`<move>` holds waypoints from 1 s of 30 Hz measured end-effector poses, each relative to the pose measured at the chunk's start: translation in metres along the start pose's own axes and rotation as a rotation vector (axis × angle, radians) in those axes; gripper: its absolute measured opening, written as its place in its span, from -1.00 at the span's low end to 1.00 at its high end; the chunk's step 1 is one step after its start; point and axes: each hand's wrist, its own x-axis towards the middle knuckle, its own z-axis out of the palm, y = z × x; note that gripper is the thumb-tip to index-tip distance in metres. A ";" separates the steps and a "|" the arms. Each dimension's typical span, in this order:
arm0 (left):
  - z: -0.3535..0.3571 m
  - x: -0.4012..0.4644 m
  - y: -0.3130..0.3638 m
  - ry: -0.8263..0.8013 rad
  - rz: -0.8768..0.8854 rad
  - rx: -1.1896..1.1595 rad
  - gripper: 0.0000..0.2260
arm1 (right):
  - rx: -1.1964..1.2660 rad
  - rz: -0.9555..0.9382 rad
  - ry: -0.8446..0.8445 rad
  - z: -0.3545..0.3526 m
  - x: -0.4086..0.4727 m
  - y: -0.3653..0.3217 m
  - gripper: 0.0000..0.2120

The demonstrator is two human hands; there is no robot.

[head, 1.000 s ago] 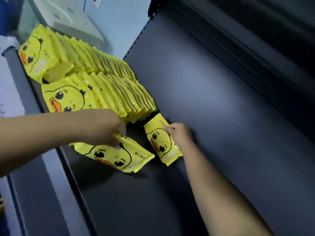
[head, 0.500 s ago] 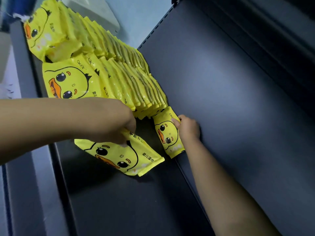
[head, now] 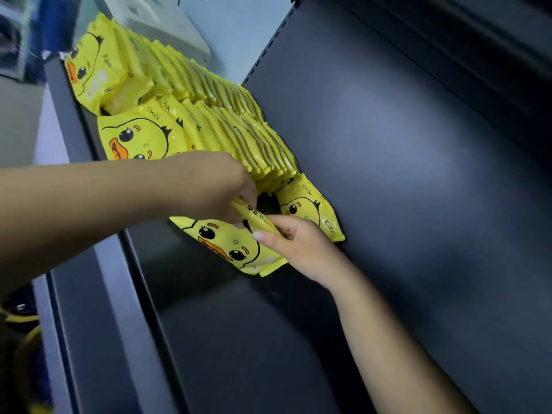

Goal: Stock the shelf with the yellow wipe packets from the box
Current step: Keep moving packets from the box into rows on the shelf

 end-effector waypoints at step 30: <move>0.105 -0.042 -0.021 0.328 0.066 -0.149 -0.35 | -0.479 0.518 0.713 -0.042 0.066 0.090 -0.64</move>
